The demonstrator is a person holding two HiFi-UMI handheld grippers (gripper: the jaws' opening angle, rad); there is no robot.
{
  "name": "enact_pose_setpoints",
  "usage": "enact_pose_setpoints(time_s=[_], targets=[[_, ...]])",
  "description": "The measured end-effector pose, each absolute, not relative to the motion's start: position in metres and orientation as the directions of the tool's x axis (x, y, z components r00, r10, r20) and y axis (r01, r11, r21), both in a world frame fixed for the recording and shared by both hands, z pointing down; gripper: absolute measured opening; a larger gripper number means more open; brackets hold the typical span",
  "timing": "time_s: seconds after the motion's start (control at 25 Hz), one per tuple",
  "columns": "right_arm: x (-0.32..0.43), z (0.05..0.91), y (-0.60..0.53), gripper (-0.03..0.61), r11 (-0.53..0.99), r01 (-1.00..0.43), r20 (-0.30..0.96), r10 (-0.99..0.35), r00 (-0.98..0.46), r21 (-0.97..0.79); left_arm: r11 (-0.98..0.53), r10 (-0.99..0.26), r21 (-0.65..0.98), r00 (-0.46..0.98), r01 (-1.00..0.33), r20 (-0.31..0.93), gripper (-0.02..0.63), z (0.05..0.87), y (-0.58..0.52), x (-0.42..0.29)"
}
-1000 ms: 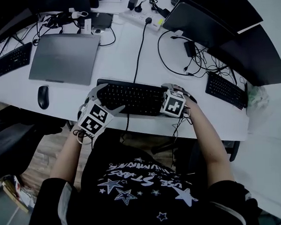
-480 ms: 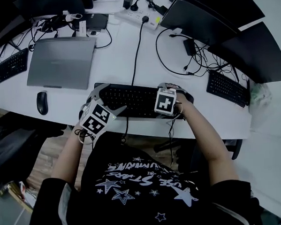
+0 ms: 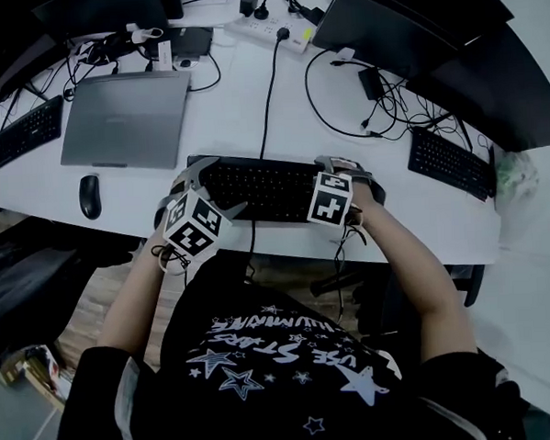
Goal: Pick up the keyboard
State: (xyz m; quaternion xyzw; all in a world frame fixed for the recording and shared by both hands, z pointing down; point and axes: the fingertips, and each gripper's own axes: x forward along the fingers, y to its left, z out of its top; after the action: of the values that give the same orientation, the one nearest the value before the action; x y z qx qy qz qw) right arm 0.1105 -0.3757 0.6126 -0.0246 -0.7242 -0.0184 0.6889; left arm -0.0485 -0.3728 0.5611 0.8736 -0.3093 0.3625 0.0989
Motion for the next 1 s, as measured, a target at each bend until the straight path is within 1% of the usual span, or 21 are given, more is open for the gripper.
enact_pose_setpoints(time_s=[0.24, 0.36, 0.56, 0.76, 1.0], targets=[[0.112, 0.595, -0.367, 0.578, 0.969, 0.050, 0.968, -0.236, -0.084, 0.240, -0.812, -0.492, -0.141, 0.532, -0.567, 0.689, 0.420, 0.541, -0.375, -0.041], [0.114, 0.587, -0.362, 0.580, 0.932, 0.052, 0.930, -0.351, -0.107, 0.358, -0.844, -0.464, -0.166, 0.538, -0.510, 0.704, 0.420, 0.532, -0.373, -0.030], [0.118, 0.578, -0.354, 0.580, 0.854, 0.055, 0.850, -0.506, -0.147, 0.517, -0.915, -0.361, -0.179, 0.535, -0.362, 0.764, 0.420, 0.524, -0.363, -0.012], [0.118, 0.570, -0.347, 0.580, 0.772, 0.056, 0.766, -0.615, -0.187, 0.633, -0.965, -0.256, -0.196, 0.475, -0.174, 0.842, 0.420, 0.529, -0.353, -0.005], [0.118, 0.564, -0.341, 0.580, 0.684, 0.054, 0.678, -0.706, -0.204, 0.728, -0.999, -0.053, -0.049, 0.446, -0.020, 0.894, 0.419, 0.543, -0.338, 0.010]])
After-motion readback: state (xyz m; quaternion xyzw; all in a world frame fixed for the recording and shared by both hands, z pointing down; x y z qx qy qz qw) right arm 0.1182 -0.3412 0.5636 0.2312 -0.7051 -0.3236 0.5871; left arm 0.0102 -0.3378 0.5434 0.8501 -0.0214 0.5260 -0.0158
